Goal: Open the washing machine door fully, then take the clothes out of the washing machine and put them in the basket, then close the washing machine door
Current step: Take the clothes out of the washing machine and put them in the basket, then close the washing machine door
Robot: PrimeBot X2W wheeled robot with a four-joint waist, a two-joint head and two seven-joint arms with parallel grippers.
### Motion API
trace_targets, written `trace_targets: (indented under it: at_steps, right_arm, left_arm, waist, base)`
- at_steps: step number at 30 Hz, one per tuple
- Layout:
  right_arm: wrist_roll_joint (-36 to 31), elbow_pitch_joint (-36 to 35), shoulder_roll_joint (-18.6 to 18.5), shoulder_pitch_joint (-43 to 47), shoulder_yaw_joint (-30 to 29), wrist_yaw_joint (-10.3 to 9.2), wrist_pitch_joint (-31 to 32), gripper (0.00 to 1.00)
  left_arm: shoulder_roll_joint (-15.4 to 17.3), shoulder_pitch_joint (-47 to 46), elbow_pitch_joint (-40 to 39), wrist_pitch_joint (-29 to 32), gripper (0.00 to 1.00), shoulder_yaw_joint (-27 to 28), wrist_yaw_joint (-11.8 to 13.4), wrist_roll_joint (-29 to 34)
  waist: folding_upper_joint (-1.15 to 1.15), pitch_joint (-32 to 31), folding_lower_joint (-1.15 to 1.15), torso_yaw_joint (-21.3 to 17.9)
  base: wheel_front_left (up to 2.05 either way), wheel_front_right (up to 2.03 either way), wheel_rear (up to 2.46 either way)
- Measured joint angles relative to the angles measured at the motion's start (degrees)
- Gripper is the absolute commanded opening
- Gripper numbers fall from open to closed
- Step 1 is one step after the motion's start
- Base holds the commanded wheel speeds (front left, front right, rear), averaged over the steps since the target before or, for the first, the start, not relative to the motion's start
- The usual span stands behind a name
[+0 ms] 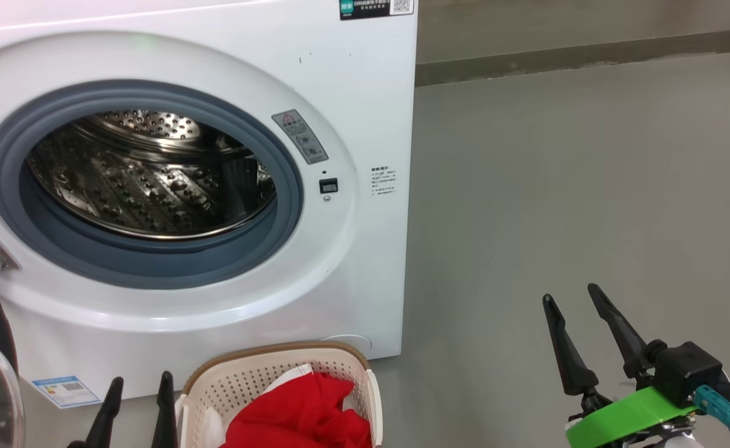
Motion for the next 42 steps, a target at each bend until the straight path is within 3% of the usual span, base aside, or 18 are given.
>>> trace_targets:
  at_steps: [27, 42]
  right_arm:
    - [0.1, 0.5, -0.1, 0.1, 0.3, -0.01, 0.0, 1.0]
    - [0.1, 0.6, -0.1, 0.1, 0.5, 0.0, 0.0, 1.0]
  left_arm:
    - [-0.1, 1.7, -1.9, 0.0, 1.0, 0.3, 1.6, 1.0]
    - [-0.1, 1.8, -2.9, 0.0, 1.0, 0.0, 2.8, 0.9]
  waist:
    - [0.0, -0.8, 0.0, -0.4]
    - [0.0, -0.4, 0.0, -0.6]
  base:
    - [-0.05, 0.05, 0.0]
    - [-1.47, 1.47, 0.0]
